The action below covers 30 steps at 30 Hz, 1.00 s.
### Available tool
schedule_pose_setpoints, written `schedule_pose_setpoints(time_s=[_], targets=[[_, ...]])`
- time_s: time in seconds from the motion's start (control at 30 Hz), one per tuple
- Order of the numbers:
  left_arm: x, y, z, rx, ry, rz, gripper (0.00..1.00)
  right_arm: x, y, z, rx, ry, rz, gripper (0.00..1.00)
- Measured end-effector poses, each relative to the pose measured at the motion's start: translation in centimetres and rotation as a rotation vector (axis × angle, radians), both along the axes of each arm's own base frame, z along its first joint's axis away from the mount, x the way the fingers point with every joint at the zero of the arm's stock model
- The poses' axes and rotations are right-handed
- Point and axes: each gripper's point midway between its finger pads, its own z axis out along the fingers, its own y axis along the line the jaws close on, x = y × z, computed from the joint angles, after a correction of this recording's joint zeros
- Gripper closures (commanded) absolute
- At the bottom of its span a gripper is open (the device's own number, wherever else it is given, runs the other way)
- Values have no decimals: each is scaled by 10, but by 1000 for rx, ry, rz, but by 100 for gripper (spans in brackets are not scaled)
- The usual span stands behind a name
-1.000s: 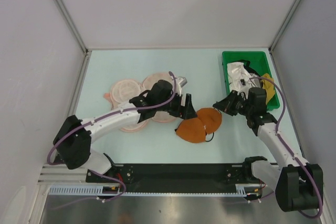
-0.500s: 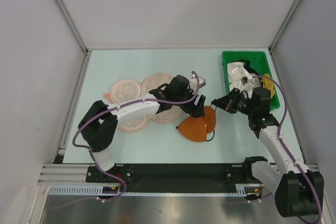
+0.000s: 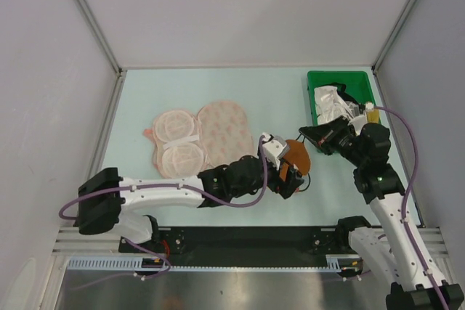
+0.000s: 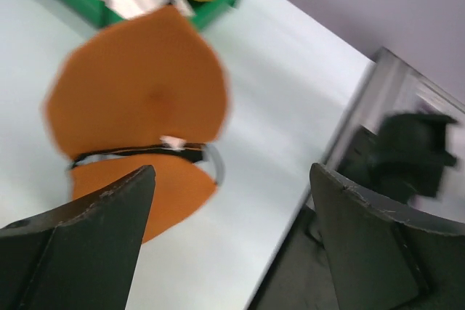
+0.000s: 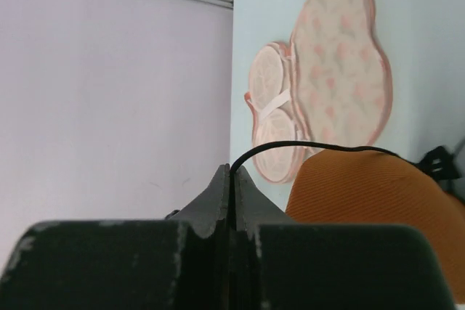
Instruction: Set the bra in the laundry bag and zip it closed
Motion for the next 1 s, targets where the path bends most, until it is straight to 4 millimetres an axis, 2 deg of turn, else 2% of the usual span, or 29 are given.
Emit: schedule_pose_setpoints(time_s=[0.1,0.23,0.37,0.47,0.77,0.9,1.0], targets=[[17,-7,-3,33,-54,139,8,-9,3,17,56,43,-56,100],[37,-15,-4,60,-91,288,7,-23,5,29,109,82,-114,100],[43,-23,3,44,-95,351,5,-29,1,41,149,107,-173,100],[40,-27,10,12,-96,362,4,-28,-3,45,168,121,-211,100],[10,-44,30,-99,-77,323,5,-27,-14,45,190,145,-281,100],[2,-39,28,-88,-68,300,2,-26,-7,58,168,122,-239,100],[-2,-33,39,-104,-55,278,0,-27,-7,65,161,98,-230,100]])
